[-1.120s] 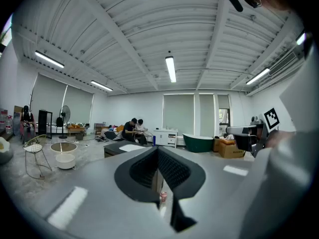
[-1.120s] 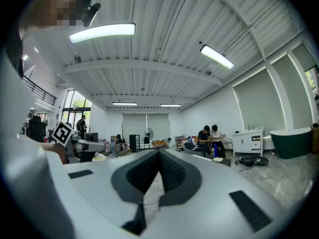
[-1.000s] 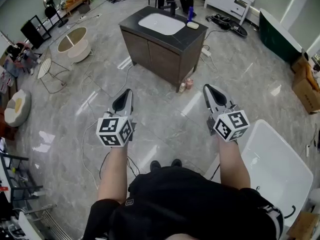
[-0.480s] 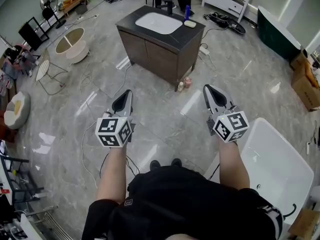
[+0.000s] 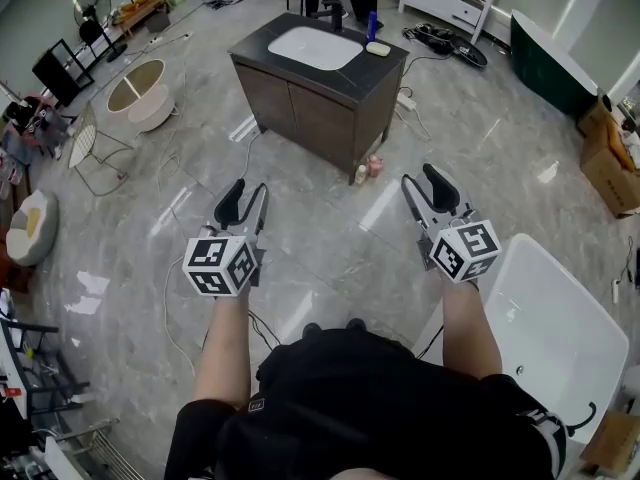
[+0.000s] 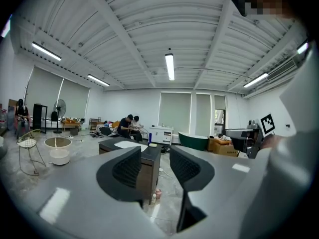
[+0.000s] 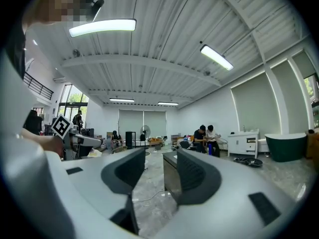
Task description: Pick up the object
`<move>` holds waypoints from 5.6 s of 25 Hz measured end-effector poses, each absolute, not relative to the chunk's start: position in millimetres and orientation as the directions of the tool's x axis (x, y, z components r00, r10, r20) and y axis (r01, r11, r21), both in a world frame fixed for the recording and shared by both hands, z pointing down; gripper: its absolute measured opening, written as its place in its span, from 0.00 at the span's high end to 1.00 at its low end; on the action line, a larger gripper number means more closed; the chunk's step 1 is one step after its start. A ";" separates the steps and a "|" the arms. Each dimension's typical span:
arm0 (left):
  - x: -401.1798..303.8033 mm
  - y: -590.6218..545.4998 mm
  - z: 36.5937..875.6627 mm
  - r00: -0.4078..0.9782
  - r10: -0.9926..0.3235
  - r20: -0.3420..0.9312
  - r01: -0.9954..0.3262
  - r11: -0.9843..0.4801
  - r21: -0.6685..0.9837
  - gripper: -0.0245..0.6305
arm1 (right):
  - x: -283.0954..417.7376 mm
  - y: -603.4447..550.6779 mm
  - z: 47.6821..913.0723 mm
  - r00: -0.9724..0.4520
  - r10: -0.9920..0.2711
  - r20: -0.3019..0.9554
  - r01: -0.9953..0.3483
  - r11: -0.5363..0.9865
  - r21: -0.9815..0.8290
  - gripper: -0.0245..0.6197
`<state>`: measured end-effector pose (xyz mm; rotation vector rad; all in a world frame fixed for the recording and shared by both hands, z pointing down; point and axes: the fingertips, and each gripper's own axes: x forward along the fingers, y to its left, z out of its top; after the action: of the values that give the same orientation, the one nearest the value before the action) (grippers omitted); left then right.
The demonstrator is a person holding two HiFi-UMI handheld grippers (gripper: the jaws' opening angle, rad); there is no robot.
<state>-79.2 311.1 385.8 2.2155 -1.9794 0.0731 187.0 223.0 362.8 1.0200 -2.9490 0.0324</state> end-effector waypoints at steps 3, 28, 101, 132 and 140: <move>-88.1 310.6 390.2 0.128 -0.979 0.159 -0.988 -0.112 0.105 0.67 | 182.4 221.4 363.6 -0.777 -0.629 0.030 -0.629 0.777 -0.018 0.64; -175.9 317.8 430.3 0.179 -0.961 0.208 -0.980 -0.155 0.128 0.45 | 92.8 228.1 387.2 -0.743 -0.665 0.079 -0.668 0.744 -0.018 0.51; -229.4 -440.5 482.5 0.557 -0.774 0.300 -0.830 -0.533 0.167 0.51 | -20.7 -460.2 490.3 -0.582 -0.708 0.399 -0.780 0.625 -0.028 0.51; -248.3 -470.5 514.9 0.402 -0.819 0.409 -0.915 -0.347 0.206 0.51 | -24.0 -594.8 706.1 -0.468 -0.324 0.823 -0.492 0.868 0.062 0.51; -267.9 -453.6 519.1 0.360 -0.832 0.423 -0.932 -0.294 0.214 0.52 | -5.3 -599.0 738.4 -0.362 -0.294 0.885 -0.508 0.858 0.077 0.69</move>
<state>-267.9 -453.6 519.1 2.2073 -1.5358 0.3215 -5.3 -599.0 738.4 0.5900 -1.9716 0.2539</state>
